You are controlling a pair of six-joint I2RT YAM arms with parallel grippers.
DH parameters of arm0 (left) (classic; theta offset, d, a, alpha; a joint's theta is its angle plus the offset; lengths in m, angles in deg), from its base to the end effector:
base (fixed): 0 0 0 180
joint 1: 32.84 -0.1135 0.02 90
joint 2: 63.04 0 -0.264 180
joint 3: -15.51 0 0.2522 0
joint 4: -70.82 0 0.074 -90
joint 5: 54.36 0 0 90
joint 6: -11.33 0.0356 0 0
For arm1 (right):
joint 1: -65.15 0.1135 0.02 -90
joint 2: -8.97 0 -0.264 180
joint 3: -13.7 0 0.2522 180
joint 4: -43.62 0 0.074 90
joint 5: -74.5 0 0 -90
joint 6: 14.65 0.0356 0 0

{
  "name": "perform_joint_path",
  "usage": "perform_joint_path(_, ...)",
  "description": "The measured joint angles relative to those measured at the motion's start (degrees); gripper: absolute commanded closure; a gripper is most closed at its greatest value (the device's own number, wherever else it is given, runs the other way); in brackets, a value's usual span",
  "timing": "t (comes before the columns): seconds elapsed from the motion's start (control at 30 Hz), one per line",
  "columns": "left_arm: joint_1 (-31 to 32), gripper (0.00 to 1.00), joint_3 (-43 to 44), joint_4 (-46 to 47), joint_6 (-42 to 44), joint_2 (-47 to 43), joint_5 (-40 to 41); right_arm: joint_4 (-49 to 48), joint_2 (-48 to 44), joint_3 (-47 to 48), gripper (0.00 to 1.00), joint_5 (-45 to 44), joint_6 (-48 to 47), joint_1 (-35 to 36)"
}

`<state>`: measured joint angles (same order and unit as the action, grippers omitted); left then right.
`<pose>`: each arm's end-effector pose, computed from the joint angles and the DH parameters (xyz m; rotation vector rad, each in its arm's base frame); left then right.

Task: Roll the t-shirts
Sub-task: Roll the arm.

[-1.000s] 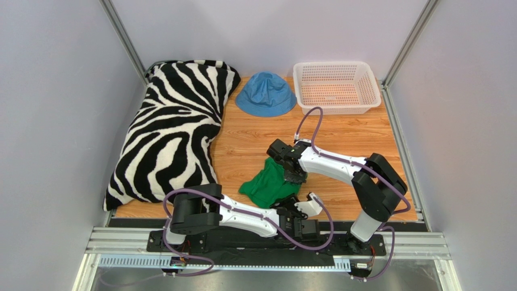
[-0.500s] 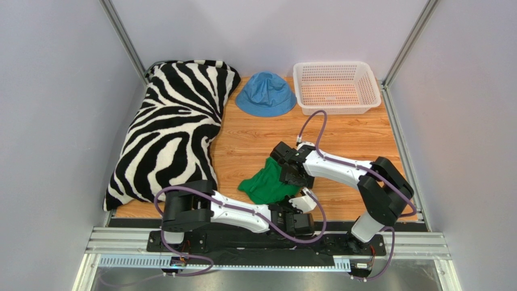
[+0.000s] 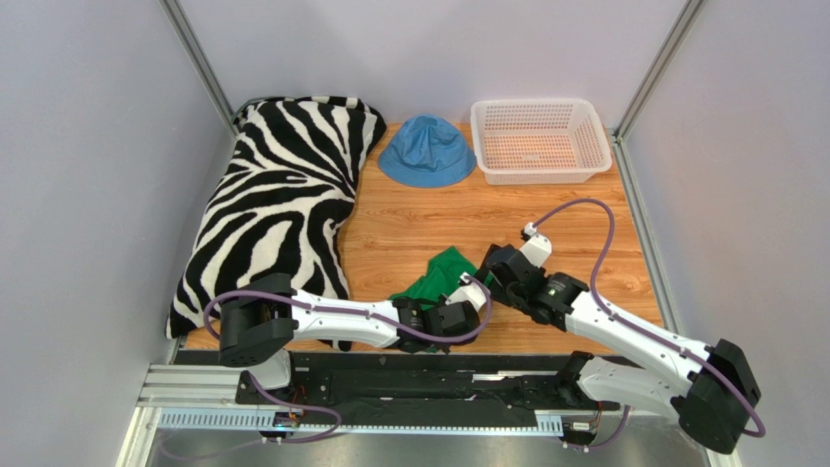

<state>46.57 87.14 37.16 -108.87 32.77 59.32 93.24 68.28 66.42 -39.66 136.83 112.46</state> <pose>0.0754 -0.3252 0.1826 0.8945 2.3125 -0.2840 0.1429 0.1335 0.2231 0.4601 2.4109 0.2997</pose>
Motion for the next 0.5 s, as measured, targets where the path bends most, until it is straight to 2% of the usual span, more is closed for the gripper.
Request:
perform_joint_path(0.17,-6.8,1.0,-5.5,4.5,-2.8,-4.7,-11.8,-5.2,-6.3,-7.5,0.22,-0.1,0.7,-0.1)
perform_joint_path(0.5,-16.8,1.0,-10.6,11.1,-6.8,-6.5,-29.0,-13.9,-6.0,-11.7,0.23,2.3,1.3,-0.1)
